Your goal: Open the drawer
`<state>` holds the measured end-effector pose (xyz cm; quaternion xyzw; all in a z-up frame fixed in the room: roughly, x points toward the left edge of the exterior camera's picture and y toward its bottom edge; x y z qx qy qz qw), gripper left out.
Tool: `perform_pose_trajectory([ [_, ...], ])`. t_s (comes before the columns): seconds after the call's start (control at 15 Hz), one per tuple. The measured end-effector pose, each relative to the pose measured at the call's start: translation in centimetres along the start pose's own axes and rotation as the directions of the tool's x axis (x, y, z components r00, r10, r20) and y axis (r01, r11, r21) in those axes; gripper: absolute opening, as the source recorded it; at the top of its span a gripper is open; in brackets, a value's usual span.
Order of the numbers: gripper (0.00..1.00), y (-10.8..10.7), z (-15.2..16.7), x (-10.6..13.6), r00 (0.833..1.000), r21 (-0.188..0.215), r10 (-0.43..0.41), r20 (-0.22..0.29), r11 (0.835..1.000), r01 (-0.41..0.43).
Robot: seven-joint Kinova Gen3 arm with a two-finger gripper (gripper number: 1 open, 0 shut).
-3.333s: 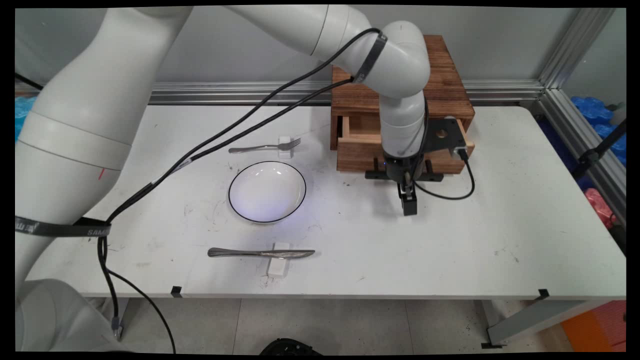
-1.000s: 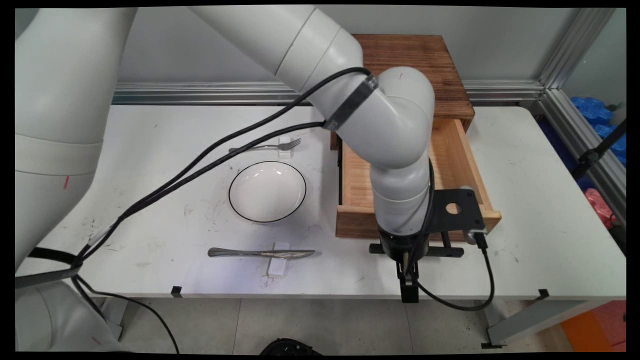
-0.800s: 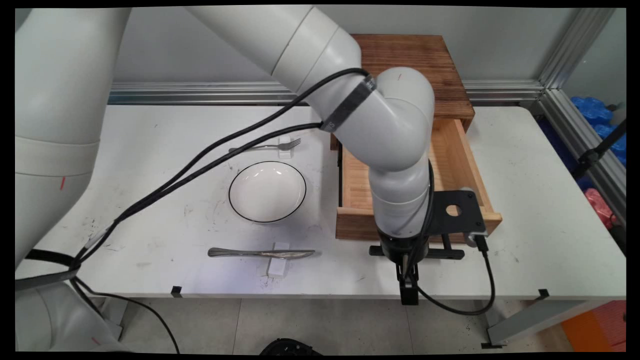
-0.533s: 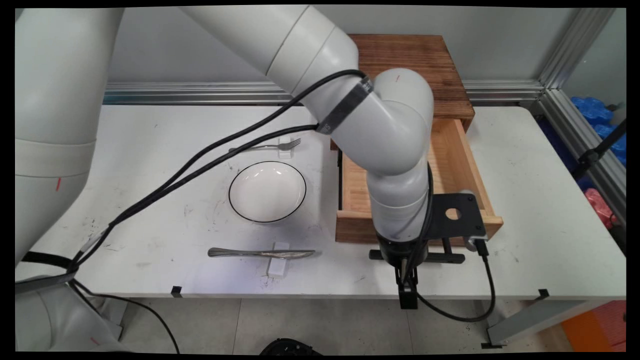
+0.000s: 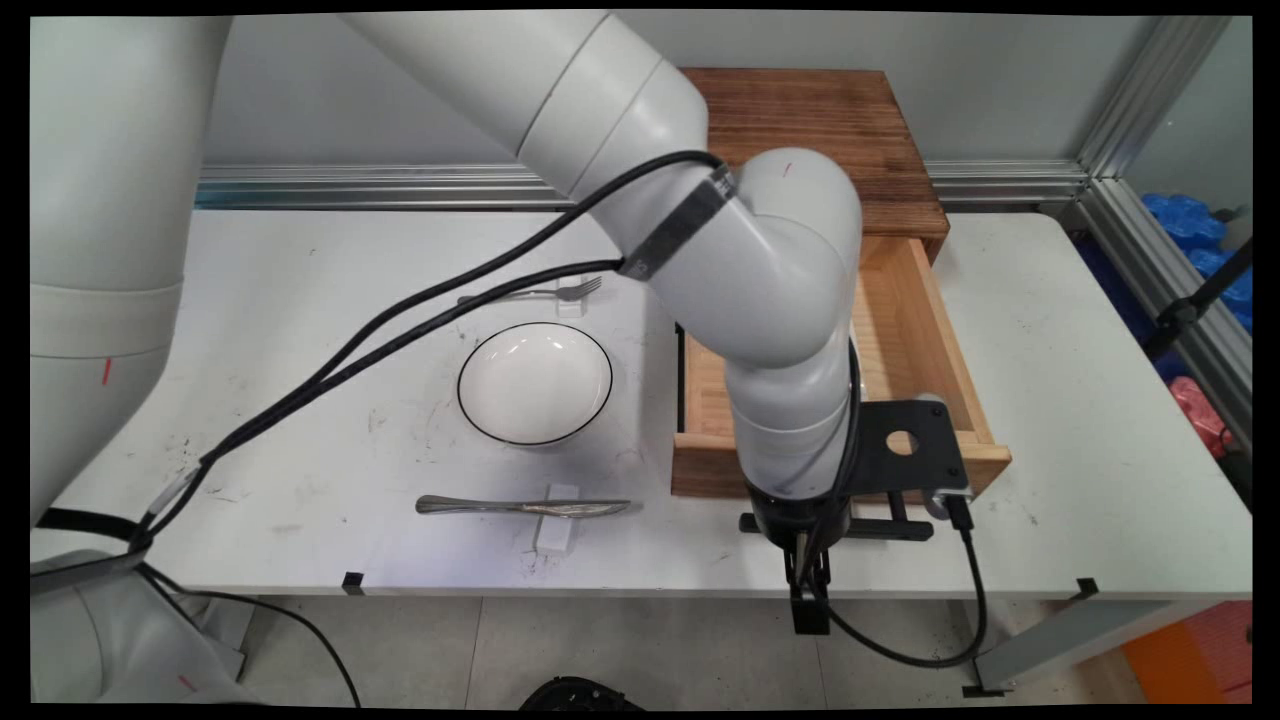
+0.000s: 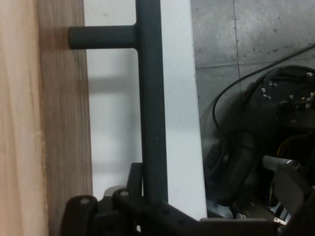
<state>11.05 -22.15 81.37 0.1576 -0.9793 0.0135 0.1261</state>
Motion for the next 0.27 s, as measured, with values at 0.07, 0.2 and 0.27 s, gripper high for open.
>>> perform_pose_trajectory([
  [0.07,1.00,0.18,-0.02,-0.05,1.000,-0.002,0.000,0.000,1.000,0.000],
  [0.2,1.00,0.46,-0.09,-0.09,1.000,-0.005,0.002,0.000,1.000,-0.002],
  [0.27,1.00,0.57,-0.14,-0.10,1.000,-0.006,0.002,-0.001,1.000,-0.002],
])
